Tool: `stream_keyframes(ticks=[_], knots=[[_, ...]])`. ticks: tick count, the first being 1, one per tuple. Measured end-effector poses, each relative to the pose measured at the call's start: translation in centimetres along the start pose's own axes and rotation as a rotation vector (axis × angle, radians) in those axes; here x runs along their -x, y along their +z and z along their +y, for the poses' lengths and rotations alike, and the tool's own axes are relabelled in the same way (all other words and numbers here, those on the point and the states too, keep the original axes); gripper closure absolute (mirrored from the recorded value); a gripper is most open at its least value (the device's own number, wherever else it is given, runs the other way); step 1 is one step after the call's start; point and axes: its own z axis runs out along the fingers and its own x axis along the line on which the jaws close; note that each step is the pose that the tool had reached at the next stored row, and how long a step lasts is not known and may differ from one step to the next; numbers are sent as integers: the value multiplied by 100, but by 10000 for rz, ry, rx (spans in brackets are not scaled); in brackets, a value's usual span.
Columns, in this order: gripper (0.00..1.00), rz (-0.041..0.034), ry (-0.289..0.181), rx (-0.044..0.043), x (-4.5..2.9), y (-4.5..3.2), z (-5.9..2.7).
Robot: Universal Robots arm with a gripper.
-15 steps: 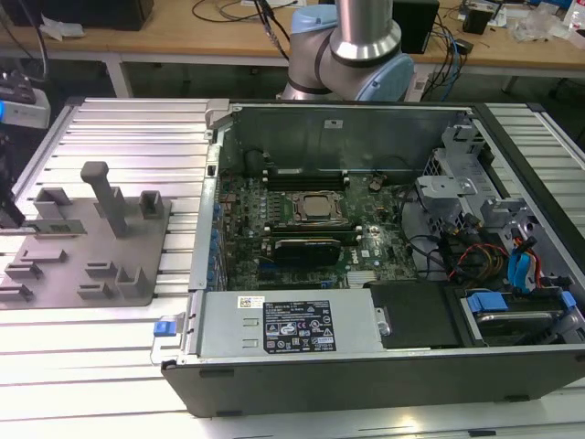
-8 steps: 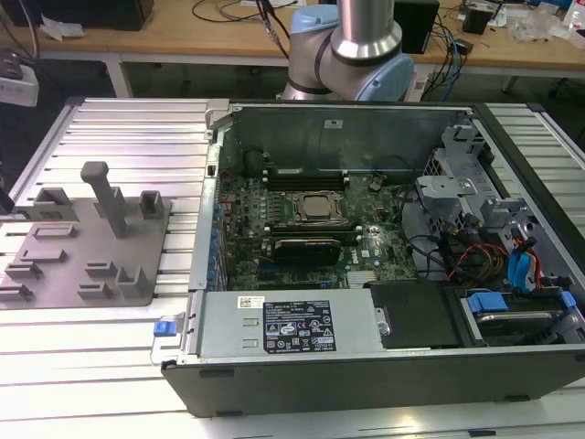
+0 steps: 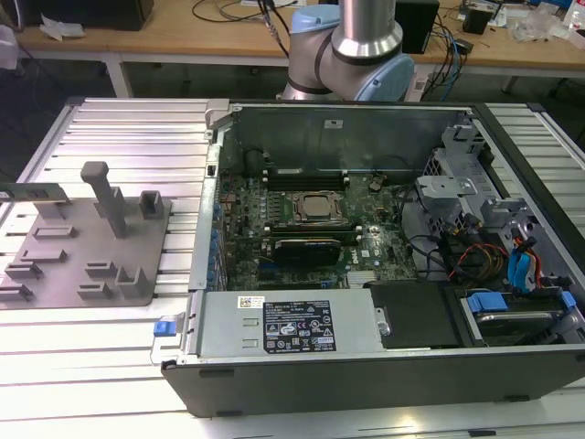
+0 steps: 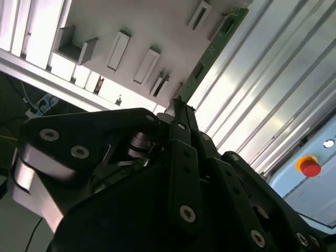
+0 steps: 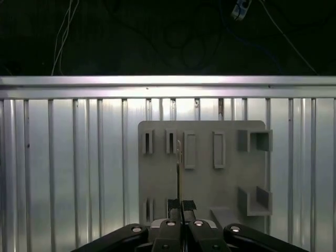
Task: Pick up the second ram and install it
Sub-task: 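Pick up the second ram and move it above second insertion slot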
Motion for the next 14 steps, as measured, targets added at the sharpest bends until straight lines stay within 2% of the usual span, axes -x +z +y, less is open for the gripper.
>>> stream_keyframes(ticks=[7,12,13,14], knots=[[91,0,-1,-60,6,-327,0],[91,-1,-2,-106,11,-638,-1],[91,-1,-2,-112,12,-678,0],[91,-2,-1,-113,12,-680,-1]])
